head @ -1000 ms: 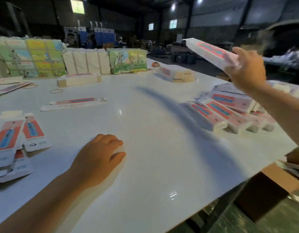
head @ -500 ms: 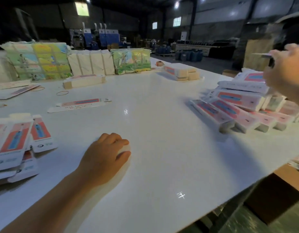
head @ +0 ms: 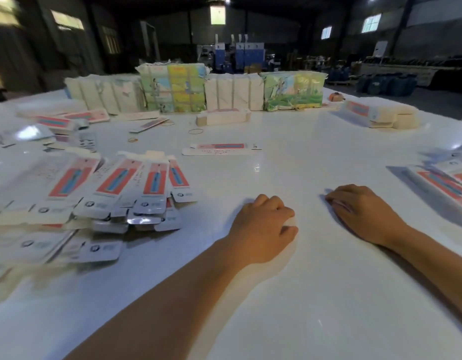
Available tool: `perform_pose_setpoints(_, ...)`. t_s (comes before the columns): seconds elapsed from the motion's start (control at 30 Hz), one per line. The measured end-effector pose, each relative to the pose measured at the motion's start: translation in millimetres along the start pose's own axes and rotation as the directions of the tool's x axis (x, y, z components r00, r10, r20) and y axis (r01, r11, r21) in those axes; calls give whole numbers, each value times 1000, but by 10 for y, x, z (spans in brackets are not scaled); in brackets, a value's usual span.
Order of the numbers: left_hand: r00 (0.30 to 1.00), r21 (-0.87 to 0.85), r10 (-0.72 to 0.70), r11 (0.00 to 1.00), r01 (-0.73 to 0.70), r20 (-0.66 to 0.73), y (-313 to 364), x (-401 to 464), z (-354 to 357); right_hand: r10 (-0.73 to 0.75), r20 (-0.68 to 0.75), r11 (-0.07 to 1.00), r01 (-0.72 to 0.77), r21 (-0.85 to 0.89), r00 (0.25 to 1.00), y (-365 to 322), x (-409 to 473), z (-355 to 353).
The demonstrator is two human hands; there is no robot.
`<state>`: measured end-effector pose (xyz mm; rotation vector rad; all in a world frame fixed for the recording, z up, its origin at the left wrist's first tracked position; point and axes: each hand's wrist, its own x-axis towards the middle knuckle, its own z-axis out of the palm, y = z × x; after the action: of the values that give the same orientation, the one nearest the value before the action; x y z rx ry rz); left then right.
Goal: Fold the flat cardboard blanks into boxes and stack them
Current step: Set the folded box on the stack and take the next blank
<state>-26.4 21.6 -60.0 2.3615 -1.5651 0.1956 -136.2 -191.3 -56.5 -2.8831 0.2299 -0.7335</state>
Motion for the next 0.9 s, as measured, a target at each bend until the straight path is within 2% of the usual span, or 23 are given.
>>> perform_pose_setpoints(0.1,995,-166,-90,983,81,-49,-11,1,-57,-19,-34,1000,20,13,999,-33,11,-5)
perform_pose_setpoints(0.17,954,-306,-259,930,204,-151,-128,33,-223,-19,-34,999,20,27,999,-43,17,-11)
perform_pose_setpoints(0.2,916,-317,-343,910,269,-208,-245,59,-341,-23,-28,999,24,32,999,-50,18,-25)
perform_pose_setpoints(0.23,878,-288,-413,895,341,-244,-403,89,-471,-24,-20,999,24,36,1000,-54,23,-37)
perform_pose_setpoints(0.3,809,-110,-527,849,517,-259,-803,120,-756,-12,-3,1000,12,29,1000,-41,41,-40)
perform_pose_setpoints(0.4,698,202,-684,668,716,-211,-1373,-4,-1025,15,20,1000,-15,-7,1000,14,58,0)
perform_pose_setpoints(0.5,620,405,-784,556,726,-35,-1656,-167,-997,50,15,999,-49,-21,999,64,51,40)
perform_pose_setpoints(0.53,605,439,-796,548,712,12,-1690,-185,-961,61,11,998,-60,-19,998,72,52,51)
perform_pose_setpoints(0.6,620,467,-782,574,673,67,-1712,-157,-932,73,24,997,-73,-18,997,79,57,59)
perform_pose_setpoints(0.8,627,486,-767,603,632,136,-1626,-24,-1025,63,27,998,-63,-6,998,35,67,23)
perform_pose_setpoints(0.9,637,529,-766,578,621,89,-1630,-54,-1003,59,2,998,-59,-3,998,-16,72,19)
